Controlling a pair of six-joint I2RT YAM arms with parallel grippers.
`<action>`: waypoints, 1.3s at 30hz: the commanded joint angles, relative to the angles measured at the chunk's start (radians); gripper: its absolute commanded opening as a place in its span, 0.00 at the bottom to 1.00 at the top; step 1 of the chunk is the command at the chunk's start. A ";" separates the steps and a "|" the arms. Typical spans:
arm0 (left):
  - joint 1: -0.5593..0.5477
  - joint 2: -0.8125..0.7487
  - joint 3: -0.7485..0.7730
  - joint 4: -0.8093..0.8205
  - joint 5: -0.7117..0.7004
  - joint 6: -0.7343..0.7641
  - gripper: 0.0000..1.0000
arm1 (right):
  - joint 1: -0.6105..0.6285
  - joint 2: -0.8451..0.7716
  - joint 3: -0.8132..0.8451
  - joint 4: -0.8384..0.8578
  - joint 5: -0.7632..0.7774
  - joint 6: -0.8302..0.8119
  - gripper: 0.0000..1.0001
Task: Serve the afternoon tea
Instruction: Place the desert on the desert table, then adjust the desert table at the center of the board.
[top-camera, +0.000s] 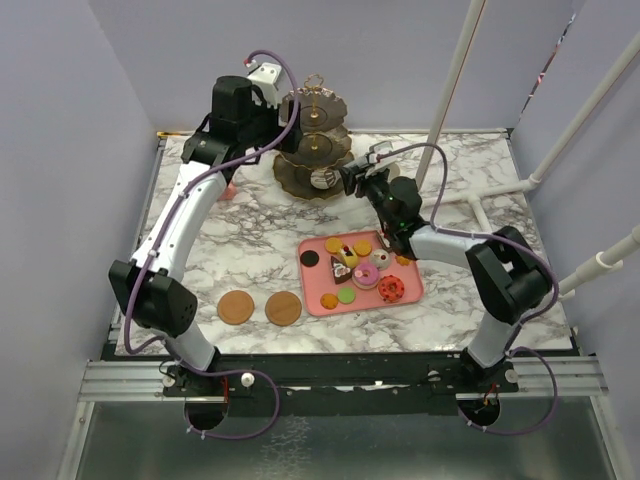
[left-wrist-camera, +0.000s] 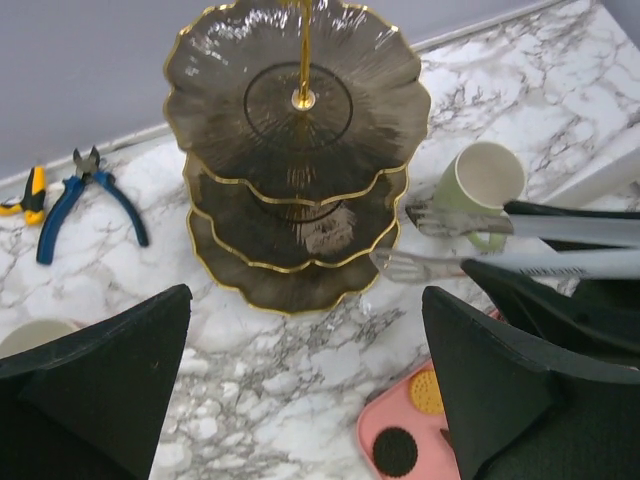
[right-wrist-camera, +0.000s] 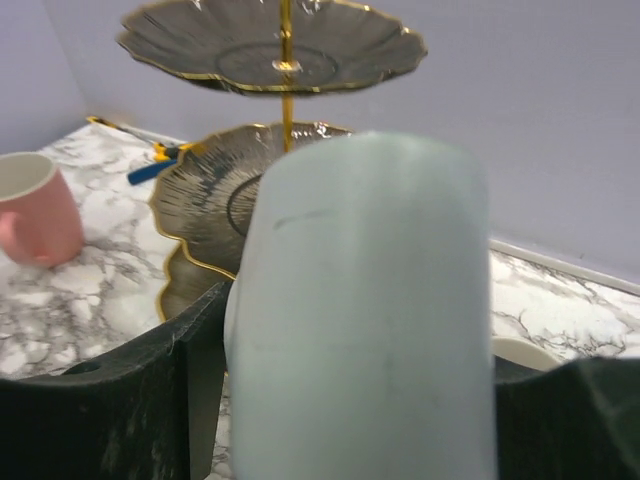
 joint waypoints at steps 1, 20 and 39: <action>0.014 0.103 0.106 0.087 0.085 -0.021 0.99 | -0.006 -0.159 -0.067 -0.058 -0.086 0.038 0.52; 0.016 0.539 0.534 0.209 0.161 -0.023 0.85 | -0.004 -0.608 -0.286 -0.391 -0.168 0.123 0.48; 0.015 0.522 0.455 0.350 0.186 -0.066 0.38 | -0.006 -0.783 -0.433 -0.545 -0.123 0.163 0.49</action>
